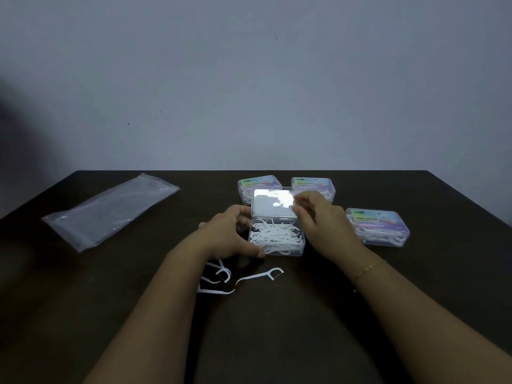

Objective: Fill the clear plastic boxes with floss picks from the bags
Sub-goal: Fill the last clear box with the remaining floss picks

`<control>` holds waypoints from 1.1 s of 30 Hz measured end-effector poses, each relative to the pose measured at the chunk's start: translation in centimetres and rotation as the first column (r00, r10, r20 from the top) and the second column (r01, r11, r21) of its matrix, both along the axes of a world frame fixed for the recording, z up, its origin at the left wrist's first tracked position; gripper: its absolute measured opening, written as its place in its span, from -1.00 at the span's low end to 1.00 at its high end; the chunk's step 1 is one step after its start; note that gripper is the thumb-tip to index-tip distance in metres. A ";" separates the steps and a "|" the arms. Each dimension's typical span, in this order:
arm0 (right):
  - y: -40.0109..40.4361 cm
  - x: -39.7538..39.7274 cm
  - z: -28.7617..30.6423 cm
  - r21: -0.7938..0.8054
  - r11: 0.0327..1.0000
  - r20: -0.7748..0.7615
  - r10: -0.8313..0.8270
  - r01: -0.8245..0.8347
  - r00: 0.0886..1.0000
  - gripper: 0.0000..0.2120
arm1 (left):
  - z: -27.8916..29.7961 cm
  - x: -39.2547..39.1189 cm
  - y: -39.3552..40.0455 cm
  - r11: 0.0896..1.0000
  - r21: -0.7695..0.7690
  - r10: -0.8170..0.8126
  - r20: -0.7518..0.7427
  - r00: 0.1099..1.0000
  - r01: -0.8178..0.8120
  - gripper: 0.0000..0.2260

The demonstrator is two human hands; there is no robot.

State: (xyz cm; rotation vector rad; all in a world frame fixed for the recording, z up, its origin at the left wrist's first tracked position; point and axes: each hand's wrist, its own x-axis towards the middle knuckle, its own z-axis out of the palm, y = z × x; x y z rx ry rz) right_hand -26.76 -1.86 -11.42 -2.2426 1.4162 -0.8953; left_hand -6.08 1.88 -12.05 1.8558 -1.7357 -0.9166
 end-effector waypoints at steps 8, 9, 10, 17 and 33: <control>1.7 0.0 0.7 -0.176 0.984 -0.143 -0.034 0.008 0.989 -0.71 | 1.1 -0.3 1.8 0.994 -0.077 0.088 0.154 0.984 -0.077 -0.07; 2.3 0.0 0.9 -0.200 0.980 -0.168 -0.027 -0.008 0.985 -0.71 | 1.4 -0.3 2.2 0.990 -0.099 0.111 0.159 0.981 -0.096 -0.08; 2.9 0.1 1.1 -0.215 0.976 -0.195 -0.003 -0.040 0.981 -0.72 | 1.7 -0.2 2.6 0.986 -0.123 0.134 0.167 0.977 -0.115 -0.11; 8.5 1.5 -0.4 -0.172 0.934 -0.515 0.186 -0.314 0.836 -0.61 | 2.4 3.4 6.8 0.991 0.032 0.107 0.394 0.913 -0.130 -0.22; 8.5 4.3 -0.3 -0.038 0.998 -0.559 0.018 -0.047 0.829 -0.73 | 2.2 3.9 8.0 0.998 0.051 0.008 0.481 0.876 -0.037 -0.65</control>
